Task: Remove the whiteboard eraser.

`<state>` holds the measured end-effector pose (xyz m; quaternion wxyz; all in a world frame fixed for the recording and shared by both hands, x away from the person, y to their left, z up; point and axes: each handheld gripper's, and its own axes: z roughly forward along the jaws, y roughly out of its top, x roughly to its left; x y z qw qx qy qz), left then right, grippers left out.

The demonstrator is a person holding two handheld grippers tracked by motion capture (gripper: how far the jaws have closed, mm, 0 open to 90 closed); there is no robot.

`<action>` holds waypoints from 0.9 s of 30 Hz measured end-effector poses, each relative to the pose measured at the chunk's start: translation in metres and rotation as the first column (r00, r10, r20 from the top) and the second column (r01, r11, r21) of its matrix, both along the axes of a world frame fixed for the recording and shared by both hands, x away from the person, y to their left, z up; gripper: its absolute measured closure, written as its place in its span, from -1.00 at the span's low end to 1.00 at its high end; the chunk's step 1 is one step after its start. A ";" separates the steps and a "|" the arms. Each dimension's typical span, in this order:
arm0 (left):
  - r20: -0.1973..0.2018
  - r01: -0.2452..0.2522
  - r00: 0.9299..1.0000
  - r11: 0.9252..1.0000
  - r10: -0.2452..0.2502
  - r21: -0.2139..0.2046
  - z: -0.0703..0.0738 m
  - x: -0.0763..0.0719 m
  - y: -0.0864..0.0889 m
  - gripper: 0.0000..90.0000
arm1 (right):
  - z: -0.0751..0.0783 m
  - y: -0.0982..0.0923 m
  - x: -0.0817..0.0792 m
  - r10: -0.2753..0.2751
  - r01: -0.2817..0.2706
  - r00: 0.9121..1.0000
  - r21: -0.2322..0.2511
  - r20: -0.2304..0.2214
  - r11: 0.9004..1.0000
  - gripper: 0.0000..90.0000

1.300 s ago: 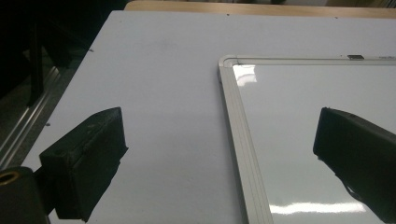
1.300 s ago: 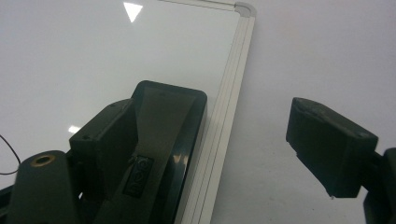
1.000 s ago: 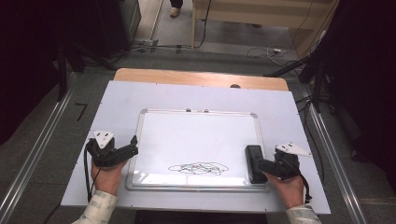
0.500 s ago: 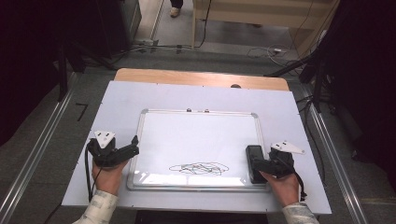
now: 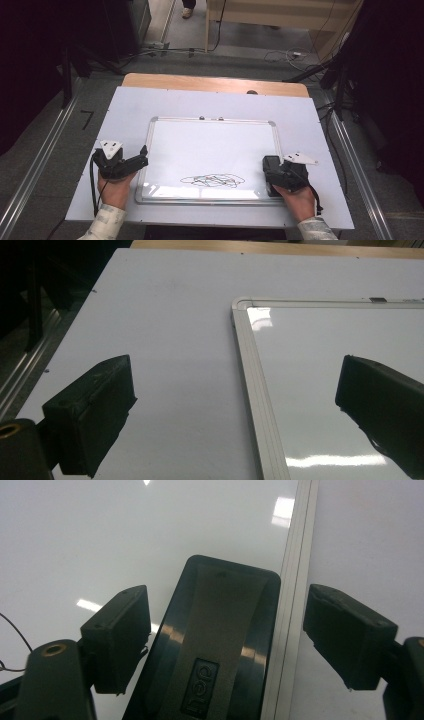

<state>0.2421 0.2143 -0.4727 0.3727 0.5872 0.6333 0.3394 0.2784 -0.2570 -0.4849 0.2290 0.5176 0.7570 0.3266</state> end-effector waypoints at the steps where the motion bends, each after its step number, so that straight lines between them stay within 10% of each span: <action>1: -0.001 -0.001 1.000 1.000 0.001 0.000 0.000 0.000 0.000 -0.94 | -0.001 0.000 0.001 -0.004 0.004 1.000 0.002 -0.010 1.000 -0.57; 27: -0.001 0.002 1.000 1.000 -0.002 -0.006 0.000 0.000 0.001 -0.94 | -0.006 0.004 0.001 0.004 -0.004 1.000 0.001 -0.027 1.000 -0.37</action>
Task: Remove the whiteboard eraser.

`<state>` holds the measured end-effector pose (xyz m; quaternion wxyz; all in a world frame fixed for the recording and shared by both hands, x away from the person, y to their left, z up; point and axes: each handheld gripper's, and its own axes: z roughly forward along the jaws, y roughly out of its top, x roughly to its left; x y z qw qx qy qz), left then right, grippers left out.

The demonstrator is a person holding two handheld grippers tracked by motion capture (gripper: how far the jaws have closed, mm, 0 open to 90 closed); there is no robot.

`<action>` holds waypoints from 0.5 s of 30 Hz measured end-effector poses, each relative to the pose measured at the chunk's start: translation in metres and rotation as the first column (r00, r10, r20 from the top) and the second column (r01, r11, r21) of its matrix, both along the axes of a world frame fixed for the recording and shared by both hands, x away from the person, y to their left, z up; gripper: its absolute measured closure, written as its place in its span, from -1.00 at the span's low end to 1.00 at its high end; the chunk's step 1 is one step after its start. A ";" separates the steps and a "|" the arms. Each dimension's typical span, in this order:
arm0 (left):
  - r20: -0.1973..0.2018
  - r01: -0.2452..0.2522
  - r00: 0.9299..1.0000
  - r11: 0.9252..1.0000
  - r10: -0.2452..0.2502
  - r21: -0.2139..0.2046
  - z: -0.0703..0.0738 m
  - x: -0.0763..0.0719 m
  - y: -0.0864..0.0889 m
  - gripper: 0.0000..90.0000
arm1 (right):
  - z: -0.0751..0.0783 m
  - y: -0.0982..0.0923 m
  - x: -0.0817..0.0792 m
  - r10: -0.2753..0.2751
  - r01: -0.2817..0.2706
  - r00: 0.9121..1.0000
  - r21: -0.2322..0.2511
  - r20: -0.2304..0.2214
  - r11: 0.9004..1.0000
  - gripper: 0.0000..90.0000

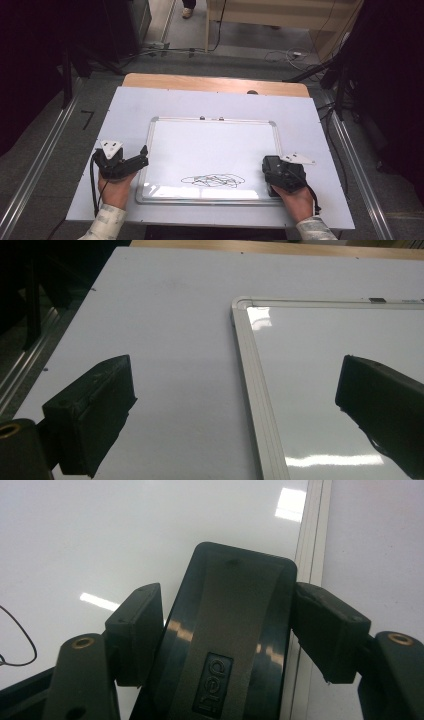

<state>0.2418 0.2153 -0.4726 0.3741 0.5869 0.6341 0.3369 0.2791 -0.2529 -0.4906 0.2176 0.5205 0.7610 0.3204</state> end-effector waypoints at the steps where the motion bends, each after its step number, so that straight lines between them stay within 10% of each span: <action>1: 0.000 0.000 1.000 1.000 0.000 -0.001 0.000 0.000 0.000 -0.94 | 0.000 0.000 0.000 0.001 -0.001 1.000 0.001 -0.003 1.000 -0.37; 15: -0.004 -0.002 1.000 1.000 0.002 -0.007 0.000 0.000 0.000 -0.94 | -0.002 0.000 0.001 0.004 -0.004 1.000 0.005 -0.019 1.000 -0.38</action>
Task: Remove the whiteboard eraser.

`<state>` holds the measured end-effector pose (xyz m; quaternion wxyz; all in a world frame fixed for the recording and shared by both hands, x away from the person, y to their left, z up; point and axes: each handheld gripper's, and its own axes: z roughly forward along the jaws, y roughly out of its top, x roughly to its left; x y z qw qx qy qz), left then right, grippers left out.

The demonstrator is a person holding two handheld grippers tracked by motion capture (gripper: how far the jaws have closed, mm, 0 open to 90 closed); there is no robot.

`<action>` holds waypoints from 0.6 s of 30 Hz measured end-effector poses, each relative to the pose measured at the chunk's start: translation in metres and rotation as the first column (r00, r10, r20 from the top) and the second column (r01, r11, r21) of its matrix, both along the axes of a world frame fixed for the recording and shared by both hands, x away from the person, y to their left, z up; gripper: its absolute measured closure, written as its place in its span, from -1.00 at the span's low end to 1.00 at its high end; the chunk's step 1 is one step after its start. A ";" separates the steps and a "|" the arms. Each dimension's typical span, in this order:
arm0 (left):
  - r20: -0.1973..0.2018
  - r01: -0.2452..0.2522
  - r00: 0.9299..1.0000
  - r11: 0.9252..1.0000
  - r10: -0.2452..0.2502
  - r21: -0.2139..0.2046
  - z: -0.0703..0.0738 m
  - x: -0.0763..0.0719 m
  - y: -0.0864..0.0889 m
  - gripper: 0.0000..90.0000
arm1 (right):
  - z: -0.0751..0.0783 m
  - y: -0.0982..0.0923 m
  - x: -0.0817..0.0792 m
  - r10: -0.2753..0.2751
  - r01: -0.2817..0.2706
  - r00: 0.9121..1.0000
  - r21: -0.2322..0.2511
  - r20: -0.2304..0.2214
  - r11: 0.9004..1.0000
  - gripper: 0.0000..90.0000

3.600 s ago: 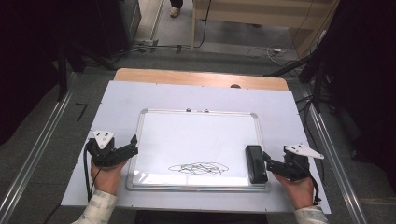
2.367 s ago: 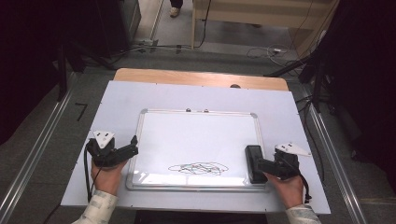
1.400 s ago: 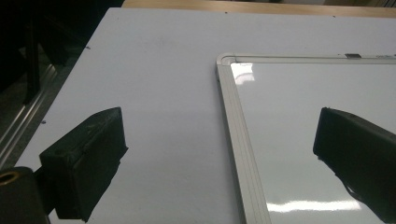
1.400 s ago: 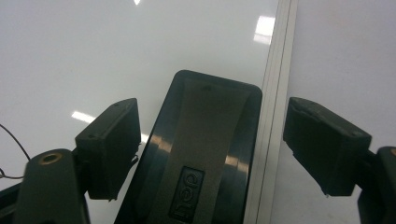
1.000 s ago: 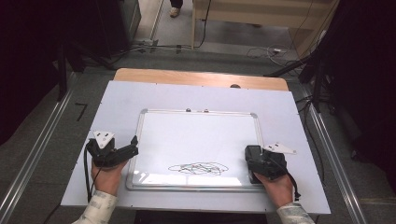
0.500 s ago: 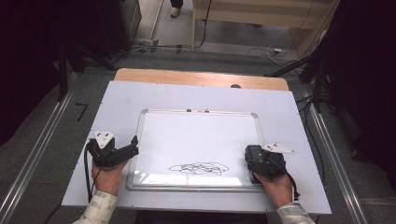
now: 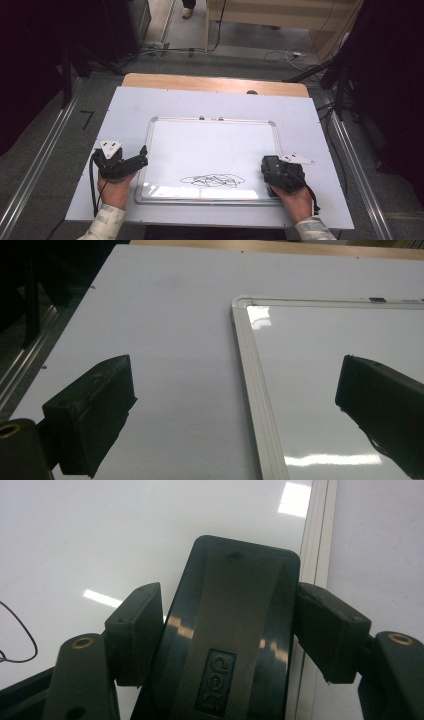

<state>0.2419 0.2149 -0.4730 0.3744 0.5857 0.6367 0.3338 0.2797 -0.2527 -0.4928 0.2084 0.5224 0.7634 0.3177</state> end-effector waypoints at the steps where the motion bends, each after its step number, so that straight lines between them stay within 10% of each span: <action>1: 0.000 0.000 1.000 1.000 0.000 0.000 0.000 0.000 0.000 -0.94 | 0.000 0.000 0.000 -0.001 0.001 1.000 -0.002 0.000 1.000 -0.38; 18: 0.002 -0.002 1.000 1.000 0.002 -0.002 0.000 0.000 0.001 -0.94 | 0.000 0.004 0.001 -0.014 0.013 0.999 -0.011 -0.029 1.000 -0.34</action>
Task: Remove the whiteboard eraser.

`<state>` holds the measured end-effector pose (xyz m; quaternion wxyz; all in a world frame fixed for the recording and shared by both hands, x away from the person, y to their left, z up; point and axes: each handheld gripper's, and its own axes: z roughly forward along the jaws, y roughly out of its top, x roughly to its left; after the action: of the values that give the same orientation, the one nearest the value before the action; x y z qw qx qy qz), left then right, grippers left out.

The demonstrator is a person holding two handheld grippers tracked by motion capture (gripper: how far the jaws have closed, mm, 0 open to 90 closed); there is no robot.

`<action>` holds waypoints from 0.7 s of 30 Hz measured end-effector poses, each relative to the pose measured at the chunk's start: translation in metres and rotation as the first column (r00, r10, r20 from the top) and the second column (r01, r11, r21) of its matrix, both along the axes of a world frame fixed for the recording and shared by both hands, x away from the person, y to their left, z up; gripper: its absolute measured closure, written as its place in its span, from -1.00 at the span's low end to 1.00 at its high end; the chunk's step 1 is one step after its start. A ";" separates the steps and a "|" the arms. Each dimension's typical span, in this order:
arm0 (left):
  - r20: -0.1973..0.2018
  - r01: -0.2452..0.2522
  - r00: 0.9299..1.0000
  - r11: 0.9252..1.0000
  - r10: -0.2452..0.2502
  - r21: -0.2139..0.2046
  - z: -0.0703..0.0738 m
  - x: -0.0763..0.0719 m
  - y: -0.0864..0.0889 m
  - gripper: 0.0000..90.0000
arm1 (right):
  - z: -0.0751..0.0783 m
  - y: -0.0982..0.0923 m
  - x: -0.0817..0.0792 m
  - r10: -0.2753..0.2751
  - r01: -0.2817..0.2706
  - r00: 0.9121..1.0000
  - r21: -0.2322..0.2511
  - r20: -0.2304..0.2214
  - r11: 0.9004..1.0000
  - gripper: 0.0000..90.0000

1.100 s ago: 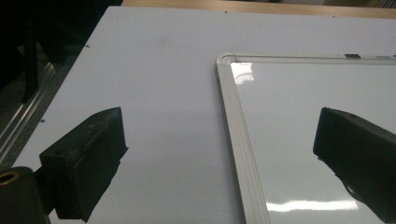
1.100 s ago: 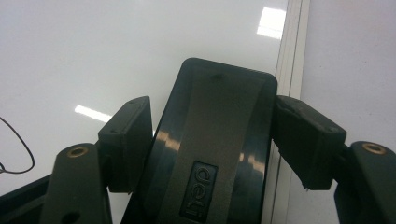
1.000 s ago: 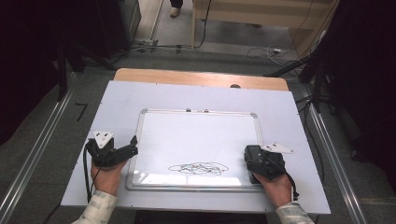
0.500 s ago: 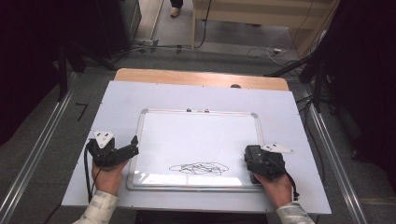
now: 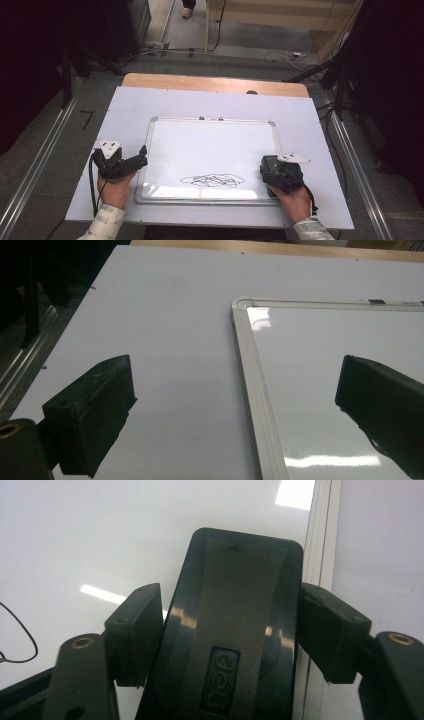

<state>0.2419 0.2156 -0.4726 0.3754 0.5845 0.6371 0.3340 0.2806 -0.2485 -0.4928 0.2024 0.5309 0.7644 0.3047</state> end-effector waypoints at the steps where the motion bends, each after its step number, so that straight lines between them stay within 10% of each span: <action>1: 0.001 0.001 1.000 1.000 -0.001 0.000 0.000 0.000 0.000 -0.94 | 0.001 0.000 0.000 0.007 -0.007 1.000 -0.002 0.000 1.000 -0.30; 21: 0.005 -0.002 1.000 1.000 0.002 -0.002 0.000 -0.001 0.000 -0.93 | 0.002 0.006 -0.003 0.020 -0.020 1.000 -0.027 0.019 0.999 -0.20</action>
<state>0.2411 0.2160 -0.4722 0.3776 0.5826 0.6369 0.3351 0.2772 -0.2430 -0.4911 0.2136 0.5175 0.7717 0.3016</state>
